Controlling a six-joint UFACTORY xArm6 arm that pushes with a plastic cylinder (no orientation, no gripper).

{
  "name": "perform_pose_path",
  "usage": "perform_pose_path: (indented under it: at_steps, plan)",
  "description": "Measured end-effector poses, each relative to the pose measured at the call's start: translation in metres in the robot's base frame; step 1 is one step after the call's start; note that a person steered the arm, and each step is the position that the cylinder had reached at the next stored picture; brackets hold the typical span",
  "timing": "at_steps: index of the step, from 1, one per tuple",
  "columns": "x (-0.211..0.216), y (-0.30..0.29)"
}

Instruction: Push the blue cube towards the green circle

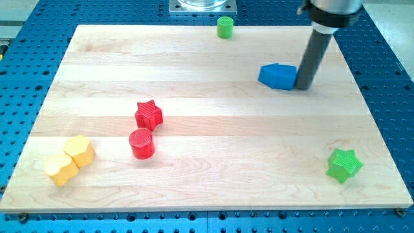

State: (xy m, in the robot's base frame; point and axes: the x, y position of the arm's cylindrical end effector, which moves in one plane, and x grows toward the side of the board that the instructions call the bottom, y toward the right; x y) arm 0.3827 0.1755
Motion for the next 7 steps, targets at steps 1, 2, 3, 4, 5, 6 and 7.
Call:
perform_pose_path:
  at_steps: [1,2,3,4,5,6,7]
  plan:
    - [-0.017,-0.048]
    - [-0.051,-0.083]
    - [-0.046,-0.093]
    - [-0.006,-0.114]
    - [-0.038,-0.108]
    - [-0.083,-0.092]
    - [-0.067,-0.101]
